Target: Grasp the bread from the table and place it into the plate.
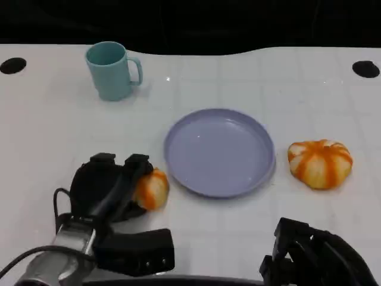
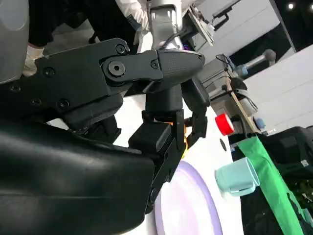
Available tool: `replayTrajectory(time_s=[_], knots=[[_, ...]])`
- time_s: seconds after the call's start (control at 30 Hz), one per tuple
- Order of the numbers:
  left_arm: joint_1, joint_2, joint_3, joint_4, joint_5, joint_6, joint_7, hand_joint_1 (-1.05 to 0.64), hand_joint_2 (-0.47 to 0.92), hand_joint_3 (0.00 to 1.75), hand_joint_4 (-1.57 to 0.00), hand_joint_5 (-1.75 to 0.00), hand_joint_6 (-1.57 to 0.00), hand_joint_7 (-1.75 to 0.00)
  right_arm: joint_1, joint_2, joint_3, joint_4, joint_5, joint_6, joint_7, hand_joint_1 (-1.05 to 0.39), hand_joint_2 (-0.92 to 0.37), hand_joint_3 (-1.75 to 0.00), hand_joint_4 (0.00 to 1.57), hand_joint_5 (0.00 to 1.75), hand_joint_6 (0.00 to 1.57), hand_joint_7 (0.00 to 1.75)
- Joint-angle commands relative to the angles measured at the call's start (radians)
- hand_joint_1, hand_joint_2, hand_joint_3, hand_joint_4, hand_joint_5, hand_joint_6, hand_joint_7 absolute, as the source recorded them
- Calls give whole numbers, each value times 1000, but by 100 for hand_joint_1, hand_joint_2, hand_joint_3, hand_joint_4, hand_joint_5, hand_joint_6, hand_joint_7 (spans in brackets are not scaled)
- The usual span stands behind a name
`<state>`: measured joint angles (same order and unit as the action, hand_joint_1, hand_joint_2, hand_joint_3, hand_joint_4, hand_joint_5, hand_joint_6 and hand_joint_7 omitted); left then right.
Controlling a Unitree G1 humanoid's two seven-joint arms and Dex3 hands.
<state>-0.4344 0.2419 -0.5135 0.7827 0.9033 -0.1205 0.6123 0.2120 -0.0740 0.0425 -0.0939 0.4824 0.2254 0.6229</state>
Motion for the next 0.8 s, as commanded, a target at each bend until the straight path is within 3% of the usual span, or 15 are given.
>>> replayTrajectory(time_s=[0.03,0.1,0.2,0.37,0.6,0.8], knots=[[-3,26,-2,7,0,-23,81,-15,90,17,-82,-175,-65,-155,2,-5,-10,6,11,-13,9,-71,-92,-23,85,162,76,138],[9,42,6,-35,2,-11,85,-14,89,22,-83,-175,-61,-170,3,-5,-8,2,4,-14,4,-71,-92,-24,86,162,76,138],[34,64,20,-104,-3,0,80,-12,64,71,-85,-175,-63,-174,5,-6,-8,-4,3,-8,-2,-72,-92,-24,86,161,77,138],[86,98,48,-244,-1,9,78,-12,46,103,-87,-175,-66,-175,6,-10,-5,-15,-3,1,-16,-73,-92,-24,87,162,77,140],[119,106,95,-417,-24,14,21,-10,32,125,-89,-175,-67,-175,6,-8,-3,-15,-2,3,-22,-72,-92,-25,86,162,76,142],[79,84,108,-481,-56,-13,-57,-8,28,132,-92,-175,-72,-175,-4,-5,-6,10,3,-2,-13,-71,-92,-25,85,163,75,143]])
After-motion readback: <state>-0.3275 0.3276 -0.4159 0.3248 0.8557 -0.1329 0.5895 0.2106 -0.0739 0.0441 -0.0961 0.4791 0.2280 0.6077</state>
